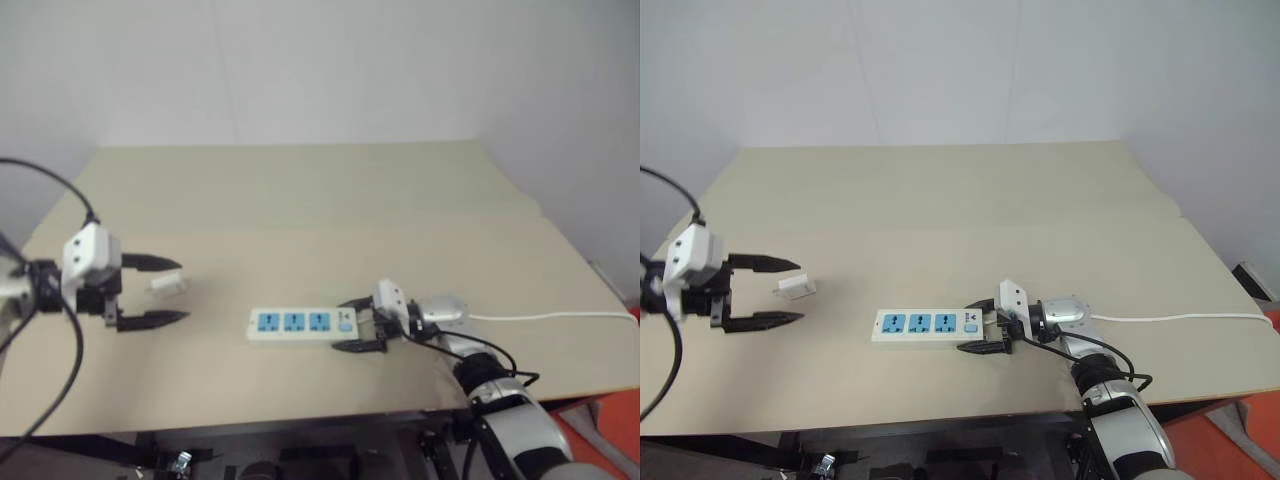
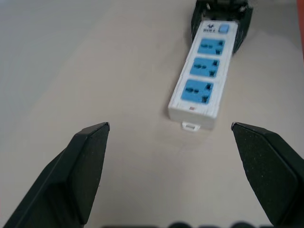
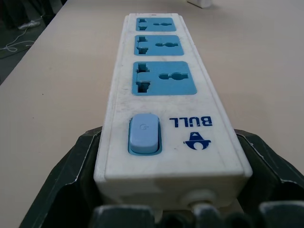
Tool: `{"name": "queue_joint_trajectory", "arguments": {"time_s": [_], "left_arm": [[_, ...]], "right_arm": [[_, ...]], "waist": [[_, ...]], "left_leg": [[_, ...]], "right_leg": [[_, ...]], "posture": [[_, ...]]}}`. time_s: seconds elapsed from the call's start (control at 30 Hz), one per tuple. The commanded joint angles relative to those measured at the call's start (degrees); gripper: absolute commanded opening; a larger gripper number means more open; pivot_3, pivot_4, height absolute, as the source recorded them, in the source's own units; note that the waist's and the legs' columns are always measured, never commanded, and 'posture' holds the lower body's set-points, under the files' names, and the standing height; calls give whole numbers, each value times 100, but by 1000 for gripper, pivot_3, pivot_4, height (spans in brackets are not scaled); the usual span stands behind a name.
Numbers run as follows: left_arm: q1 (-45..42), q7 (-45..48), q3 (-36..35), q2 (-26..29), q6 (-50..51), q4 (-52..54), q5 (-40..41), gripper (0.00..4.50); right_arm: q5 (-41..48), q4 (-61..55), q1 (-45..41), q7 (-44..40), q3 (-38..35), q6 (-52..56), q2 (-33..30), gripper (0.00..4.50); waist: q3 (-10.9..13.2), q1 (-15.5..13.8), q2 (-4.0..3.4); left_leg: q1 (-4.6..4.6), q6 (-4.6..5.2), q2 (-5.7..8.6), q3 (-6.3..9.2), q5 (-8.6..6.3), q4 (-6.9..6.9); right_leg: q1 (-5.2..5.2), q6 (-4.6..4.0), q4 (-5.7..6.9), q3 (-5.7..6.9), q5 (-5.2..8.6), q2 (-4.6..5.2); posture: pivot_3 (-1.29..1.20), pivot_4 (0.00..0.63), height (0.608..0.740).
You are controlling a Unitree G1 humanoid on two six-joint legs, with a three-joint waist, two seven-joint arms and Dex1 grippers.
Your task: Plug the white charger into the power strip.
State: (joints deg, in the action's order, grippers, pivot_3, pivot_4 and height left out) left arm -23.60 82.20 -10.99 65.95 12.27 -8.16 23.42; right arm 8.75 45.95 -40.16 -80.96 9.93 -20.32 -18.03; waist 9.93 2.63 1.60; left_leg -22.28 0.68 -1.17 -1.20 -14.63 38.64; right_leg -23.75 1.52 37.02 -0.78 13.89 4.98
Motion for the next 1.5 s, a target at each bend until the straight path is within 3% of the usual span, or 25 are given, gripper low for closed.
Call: {"name": "queue_joint_trajectory", "arguments": {"time_s": [0.03,0.23,0.33,0.5,0.9,1.5], "left_arm": [[-1158,294,938,299,-340,-1071,-1115,4500],[-3675,995,2637,-101,-1175,-3254,-2992,4500],[-4528,1030,3390,-358,-1359,-4118,-3561,4500],[-5450,1030,3992,-944,-1544,-5280,-4482,4500],[-5876,370,4381,-1772,-1829,-6349,-5549,4500],[-5302,-94,4259,-2295,-1421,-6659,-5757,4500]], "right_arm": [[-31,33,-135,-44,44,-155,163,3423],[-67,50,-139,20,21,-101,265,3423],[3,-145,-40,1,10,97,259,3423],[-11,-316,98,44,24,222,253,3423],[23,-688,263,207,22,513,310,3423],[102,-1264,601,443,1,897,339,3423]], "waist": [[0,6,1],[-2,12,6],[-2,15,6],[-2,4,8],[0,12,12],[-1,7,14]], "left_leg": [[-2,0,-1,-13,0,-1],[-33,0,-14,-48,1,17],[-37,0,-33,-53,0,24],[-58,-1,-66,-52,0,27],[-61,-1,-68,-51,0,31],[-62,-1,-67,-49,0,33]], "right_leg": [[-8,0,0,-3,0,-3],[-38,1,10,-11,-2,-21],[-42,1,10,-15,-3,-38],[-60,-2,14,-8,-4,-67],[-62,-2,17,-8,-5,-64],[-62,-3,30,-7,-7,-64]], "posture": [[0,150,740],[0,150,740],[0,150,740],[0,150,740],[0,150,740],[0,150,740]]}}
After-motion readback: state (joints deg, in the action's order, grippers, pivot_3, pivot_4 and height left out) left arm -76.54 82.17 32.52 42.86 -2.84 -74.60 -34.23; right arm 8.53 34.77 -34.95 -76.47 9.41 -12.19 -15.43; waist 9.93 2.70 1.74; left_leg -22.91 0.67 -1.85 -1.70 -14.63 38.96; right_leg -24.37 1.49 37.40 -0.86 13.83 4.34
